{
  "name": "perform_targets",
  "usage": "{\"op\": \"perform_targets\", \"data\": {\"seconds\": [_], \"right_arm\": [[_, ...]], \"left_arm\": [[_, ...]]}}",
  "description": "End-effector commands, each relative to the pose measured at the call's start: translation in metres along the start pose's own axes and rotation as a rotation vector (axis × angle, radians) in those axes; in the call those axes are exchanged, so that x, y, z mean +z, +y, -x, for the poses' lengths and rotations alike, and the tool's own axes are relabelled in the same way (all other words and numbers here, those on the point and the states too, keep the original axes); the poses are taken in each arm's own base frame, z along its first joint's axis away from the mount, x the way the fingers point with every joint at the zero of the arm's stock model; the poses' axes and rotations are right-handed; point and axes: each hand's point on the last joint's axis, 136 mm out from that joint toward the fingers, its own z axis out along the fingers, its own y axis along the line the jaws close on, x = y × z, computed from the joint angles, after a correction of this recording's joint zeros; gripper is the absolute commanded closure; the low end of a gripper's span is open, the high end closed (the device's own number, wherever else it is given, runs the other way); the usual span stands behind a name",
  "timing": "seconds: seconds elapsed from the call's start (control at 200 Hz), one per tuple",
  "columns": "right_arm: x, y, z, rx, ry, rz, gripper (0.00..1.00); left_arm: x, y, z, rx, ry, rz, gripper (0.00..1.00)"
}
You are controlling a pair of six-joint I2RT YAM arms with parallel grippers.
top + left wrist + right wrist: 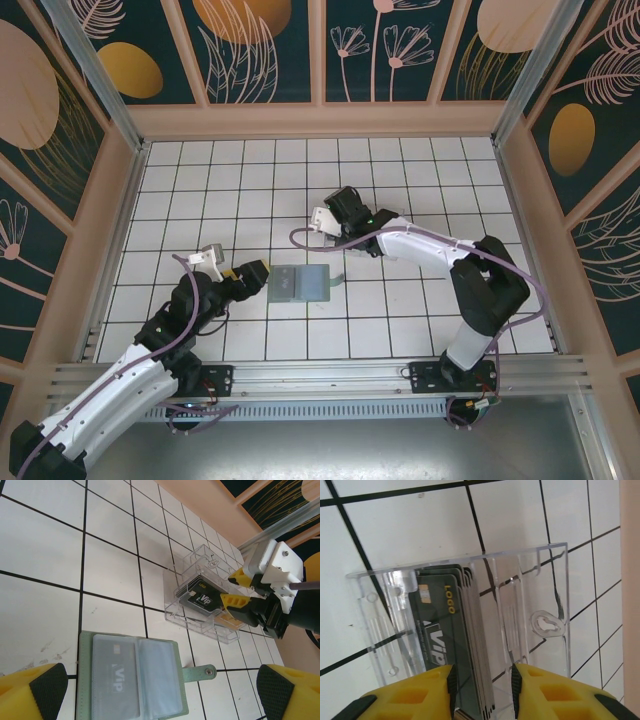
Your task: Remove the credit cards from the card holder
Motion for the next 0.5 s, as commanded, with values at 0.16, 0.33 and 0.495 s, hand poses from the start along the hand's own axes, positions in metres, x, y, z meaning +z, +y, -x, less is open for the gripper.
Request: {"op": "perform_targets", "data": {"seconds": [0.16, 0.33, 0.495], "right_arm": [[-0.011, -0.033, 0.018, 0.187, -0.06, -0.082, 0.64], [-0.037, -0.039, 0.039, 0.539, -0.18, -0.006, 0.68], [-0.057, 0.001, 0.05, 0.751, -0.276, 0.15, 0.77]], "left_arm": [[0.003, 0.011, -0.006, 0.003, 0.006, 0.03, 0.01], [0.013, 0.02, -0.024, -0.014, 0.076, 0.053, 0.01], [0.023, 0.024, -0.039, -0.043, 0.146, 0.061, 0.03]]}}
